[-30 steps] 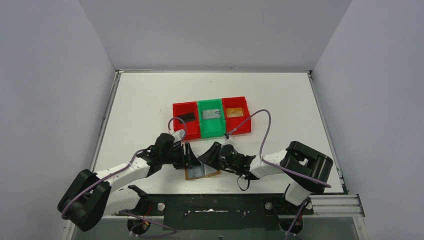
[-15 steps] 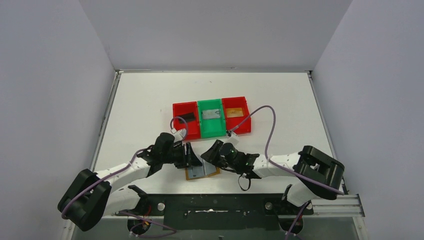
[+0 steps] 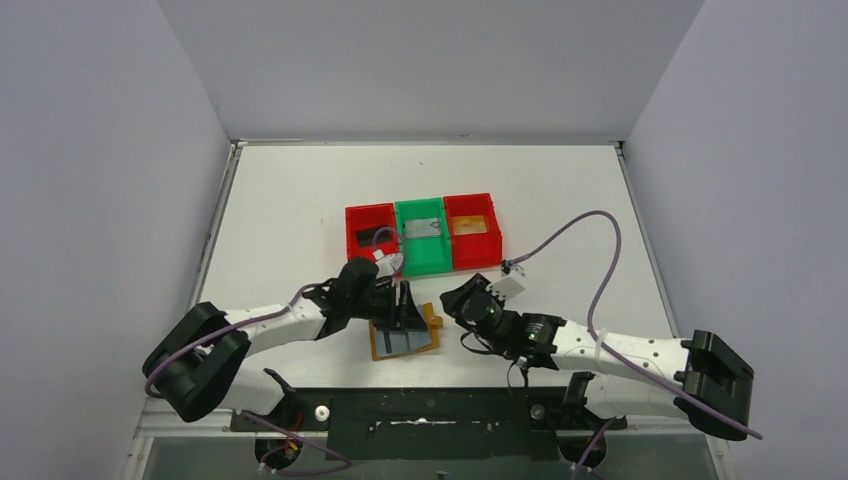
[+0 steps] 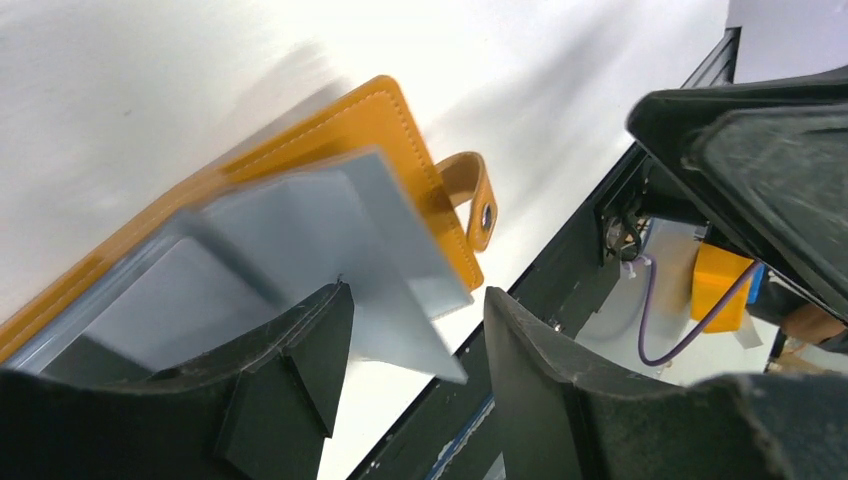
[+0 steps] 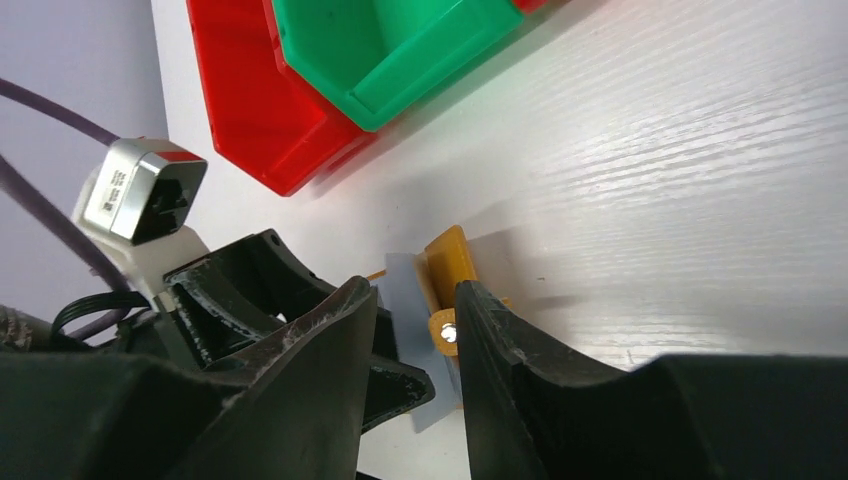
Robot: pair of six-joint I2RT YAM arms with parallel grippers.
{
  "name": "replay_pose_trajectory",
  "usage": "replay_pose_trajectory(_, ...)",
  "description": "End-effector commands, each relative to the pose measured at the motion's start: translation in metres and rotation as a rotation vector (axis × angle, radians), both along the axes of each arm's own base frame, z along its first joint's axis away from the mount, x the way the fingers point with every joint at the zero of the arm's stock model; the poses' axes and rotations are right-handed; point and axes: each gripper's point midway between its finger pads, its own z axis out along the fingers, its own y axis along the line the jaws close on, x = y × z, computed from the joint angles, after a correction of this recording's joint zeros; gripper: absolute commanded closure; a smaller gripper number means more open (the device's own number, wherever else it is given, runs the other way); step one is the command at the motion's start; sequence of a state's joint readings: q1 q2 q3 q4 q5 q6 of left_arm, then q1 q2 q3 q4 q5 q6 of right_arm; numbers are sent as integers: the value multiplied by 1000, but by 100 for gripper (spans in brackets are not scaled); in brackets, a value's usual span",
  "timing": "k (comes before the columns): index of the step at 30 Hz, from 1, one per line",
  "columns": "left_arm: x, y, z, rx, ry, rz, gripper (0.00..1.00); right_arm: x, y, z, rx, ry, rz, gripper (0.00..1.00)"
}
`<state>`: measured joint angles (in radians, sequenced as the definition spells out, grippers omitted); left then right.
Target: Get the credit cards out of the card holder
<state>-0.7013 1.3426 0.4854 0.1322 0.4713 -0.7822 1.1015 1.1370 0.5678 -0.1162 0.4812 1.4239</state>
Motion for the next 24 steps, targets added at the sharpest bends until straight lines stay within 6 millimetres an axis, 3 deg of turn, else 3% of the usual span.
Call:
replay_pose_trajectory(1, 15, -27, 10, 1, -94, -33, 48, 6, -30, 11, 2, -90, -107, 63)
replay_pose_trajectory(6, 7, -32, -15, 46, -45, -33, 46, 3, -36, 14, 9, -106, -110, 62)
replay_pose_trajectory(9, 6, -34, -5, 43, -70, -32, 46, 2, -34, 17, 4, -115, -90, 62)
replay_pose_trajectory(13, 14, -29, 23, 31, -144, 9, 43, 2, -31, 18, 5, -126, -76, 61)
replay_pose_trajectory(19, 26, -2, 44, 89, -232, 120, 40, 3, -22, 29, 36, -157, -43, 54)
replay_pose_trajectory(24, 42, 40, 49, 180, -284, 318, 37, 3, -16, 40, 45, -177, -15, 43)
